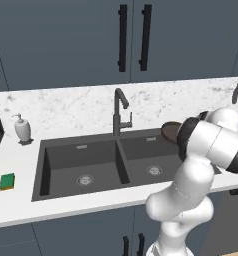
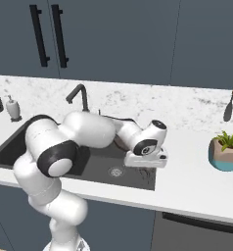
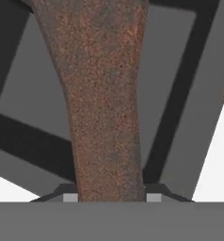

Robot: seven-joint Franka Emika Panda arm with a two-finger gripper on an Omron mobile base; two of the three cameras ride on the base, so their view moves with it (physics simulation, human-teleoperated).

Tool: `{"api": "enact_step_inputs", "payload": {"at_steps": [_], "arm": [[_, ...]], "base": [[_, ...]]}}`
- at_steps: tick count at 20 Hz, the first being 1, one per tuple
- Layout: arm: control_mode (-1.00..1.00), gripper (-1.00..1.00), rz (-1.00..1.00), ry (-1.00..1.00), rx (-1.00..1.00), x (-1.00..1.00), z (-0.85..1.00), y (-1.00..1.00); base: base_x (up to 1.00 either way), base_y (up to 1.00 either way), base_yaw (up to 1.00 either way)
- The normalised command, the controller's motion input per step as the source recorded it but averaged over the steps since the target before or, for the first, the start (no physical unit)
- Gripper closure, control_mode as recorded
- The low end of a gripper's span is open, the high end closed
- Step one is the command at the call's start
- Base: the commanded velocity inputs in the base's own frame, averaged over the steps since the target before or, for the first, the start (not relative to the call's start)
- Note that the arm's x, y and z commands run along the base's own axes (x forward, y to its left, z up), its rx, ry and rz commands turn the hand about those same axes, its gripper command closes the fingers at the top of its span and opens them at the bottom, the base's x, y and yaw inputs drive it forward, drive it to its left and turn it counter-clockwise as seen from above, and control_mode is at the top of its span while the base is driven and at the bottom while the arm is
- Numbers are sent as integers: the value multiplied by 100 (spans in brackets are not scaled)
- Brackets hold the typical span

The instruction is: Pick the pan and sponge and place them into the sink. Then turn on the water.

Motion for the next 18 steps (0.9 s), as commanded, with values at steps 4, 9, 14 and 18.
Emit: {"api": "enact_step_inputs", "payload": {"at_steps": [4,9,14,18], "arm": [[-100,100,22,0,0,66,-1,91],[-100,100,29,0,0,74,-12,39],[-100,100,22,6,-2,57,-33,6],[-100,100,20,3,-6,60,-50,8]], "base": [[0,0,0],[0,0,0],[0,0,0],[0,0,0]]}}
